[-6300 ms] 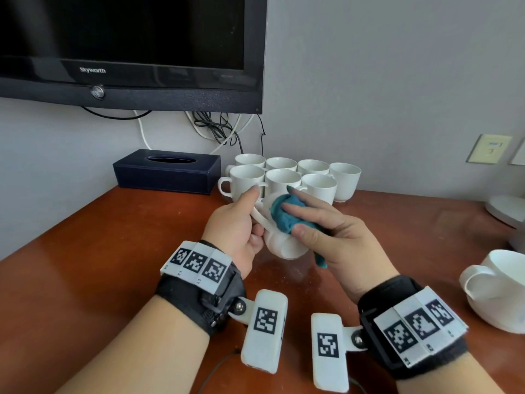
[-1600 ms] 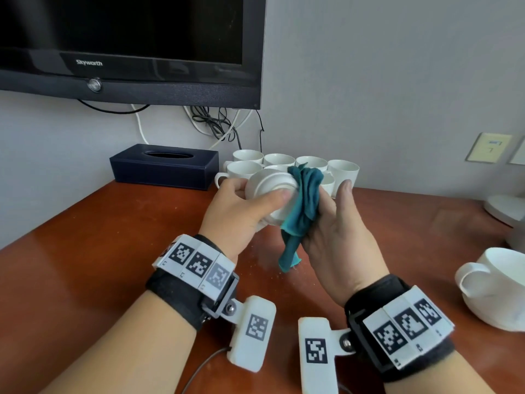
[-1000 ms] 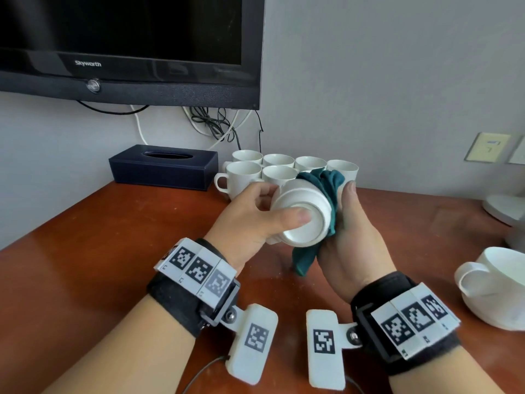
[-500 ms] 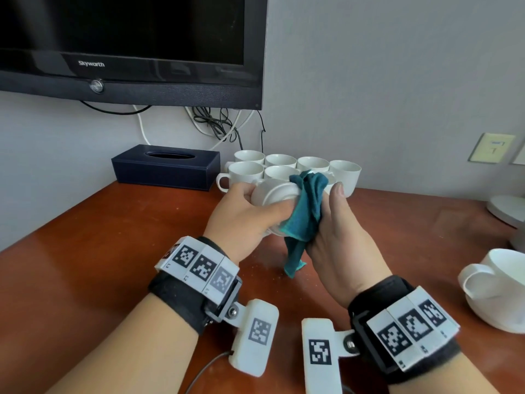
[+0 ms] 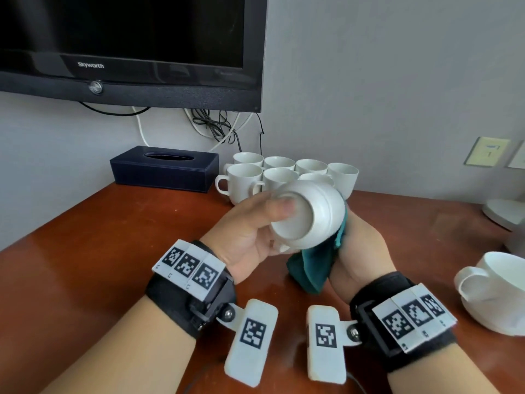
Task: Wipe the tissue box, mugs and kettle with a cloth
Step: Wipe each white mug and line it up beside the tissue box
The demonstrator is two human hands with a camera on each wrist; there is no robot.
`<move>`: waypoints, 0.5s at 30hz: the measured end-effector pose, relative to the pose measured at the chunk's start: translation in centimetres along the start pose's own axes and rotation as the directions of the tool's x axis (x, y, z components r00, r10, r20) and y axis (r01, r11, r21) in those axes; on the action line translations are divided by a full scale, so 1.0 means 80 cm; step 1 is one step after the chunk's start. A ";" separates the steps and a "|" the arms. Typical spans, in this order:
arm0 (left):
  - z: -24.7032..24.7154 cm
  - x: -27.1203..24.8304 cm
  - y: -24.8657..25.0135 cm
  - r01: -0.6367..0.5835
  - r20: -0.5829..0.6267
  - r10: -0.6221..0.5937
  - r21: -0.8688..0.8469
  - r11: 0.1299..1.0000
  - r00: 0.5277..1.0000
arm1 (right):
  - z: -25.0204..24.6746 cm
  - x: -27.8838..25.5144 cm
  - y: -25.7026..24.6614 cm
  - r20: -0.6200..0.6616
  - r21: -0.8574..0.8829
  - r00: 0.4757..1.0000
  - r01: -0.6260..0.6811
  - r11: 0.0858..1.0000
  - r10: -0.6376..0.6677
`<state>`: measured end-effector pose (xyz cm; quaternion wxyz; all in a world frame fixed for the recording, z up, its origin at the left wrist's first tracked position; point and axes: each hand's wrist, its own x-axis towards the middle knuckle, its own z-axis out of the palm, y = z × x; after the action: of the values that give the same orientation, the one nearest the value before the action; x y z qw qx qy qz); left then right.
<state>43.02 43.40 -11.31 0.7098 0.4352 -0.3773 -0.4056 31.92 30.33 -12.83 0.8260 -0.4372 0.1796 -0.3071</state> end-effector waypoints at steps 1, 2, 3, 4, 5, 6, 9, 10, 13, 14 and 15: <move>0.000 0.000 0.000 -0.025 0.007 0.025 -0.053 0.998 1.000 | -0.004 0.002 0.002 -0.015 -0.026 1.000 0.016 1.000 -0.016; -0.001 0.000 0.002 -0.041 -0.012 0.040 -0.098 0.994 0.999 | -0.008 0.004 0.003 -0.033 -0.052 0.998 0.046 0.998 -0.048; -0.003 0.001 0.003 -0.059 -0.049 0.053 -0.132 0.990 0.997 | -0.012 0.006 0.002 -0.040 -0.068 0.995 0.087 0.994 -0.090; -0.003 0.002 0.004 -0.066 -0.093 0.053 -0.148 0.987 0.994 | -0.013 0.005 0.001 -0.035 -0.060 0.992 0.121 0.991 -0.123; -0.004 0.003 0.003 -0.076 -0.147 0.054 -0.150 0.986 0.988 | -0.013 0.003 -0.002 -0.006 -0.047 0.988 0.153 0.987 -0.153; -0.005 0.004 0.002 -0.081 -0.196 0.051 -0.148 0.986 0.979 | -0.011 0.001 -0.004 0.039 -0.035 0.983 0.180 0.983 -0.179; -0.001 0.007 0.000 -0.098 -0.301 0.049 -0.148 0.984 0.952 | -0.003 -0.001 -0.002 0.162 -0.073 0.964 0.223 0.972 -0.209; 0.000 0.007 0.000 -0.104 -0.315 0.054 -0.144 0.984 0.948 | -0.001 -0.001 0.001 0.187 -0.110 0.960 0.232 0.967 -0.209; -0.003 0.008 -0.001 -0.129 -0.340 0.079 -0.129 0.983 0.937 | 0.001 -0.001 0.006 0.231 -0.178 0.947 0.266 0.947 -0.222; -0.004 0.008 -0.001 -0.129 -0.340 0.088 -0.102 0.986 0.936 | 0.001 0.000 0.007 0.231 -0.196 0.945 0.278 0.940 -0.232; -0.007 0.009 -0.002 -0.122 -0.334 0.097 -0.057 0.991 0.938 | 0.000 0.001 0.008 0.231 -0.216 0.942 0.293 0.931 -0.243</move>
<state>43.72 42.90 -11.52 0.8006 0.4479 -0.2607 -0.3009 32.21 30.57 -13.33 0.7291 -0.5857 0.0709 -0.3470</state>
